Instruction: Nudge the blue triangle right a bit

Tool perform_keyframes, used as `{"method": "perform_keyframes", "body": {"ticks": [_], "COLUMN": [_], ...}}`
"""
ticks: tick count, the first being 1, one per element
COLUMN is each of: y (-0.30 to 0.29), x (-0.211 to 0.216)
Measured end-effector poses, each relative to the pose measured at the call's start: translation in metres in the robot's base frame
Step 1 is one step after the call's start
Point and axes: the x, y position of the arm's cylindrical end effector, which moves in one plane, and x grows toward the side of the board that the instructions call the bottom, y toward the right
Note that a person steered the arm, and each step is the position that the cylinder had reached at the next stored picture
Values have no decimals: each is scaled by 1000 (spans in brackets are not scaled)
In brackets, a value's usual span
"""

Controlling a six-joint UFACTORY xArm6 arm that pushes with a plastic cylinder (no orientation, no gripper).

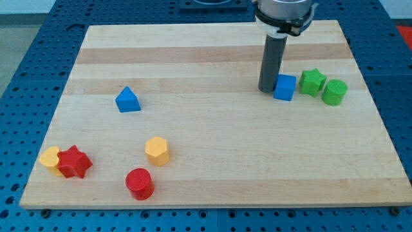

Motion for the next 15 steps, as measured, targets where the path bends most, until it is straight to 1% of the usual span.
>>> {"method": "perform_keyframes", "body": {"ticks": [2,3,4,5,6,7,8,9,10,11,12,13,14,15], "y": [-7,-55,-82,-175,-235,-241,-278,-302,-302,-316,-319,-319,-289,-280], "x": [5,16,21,17,0,-17,-40,-57,-57,-41,8,8,61,52]}}
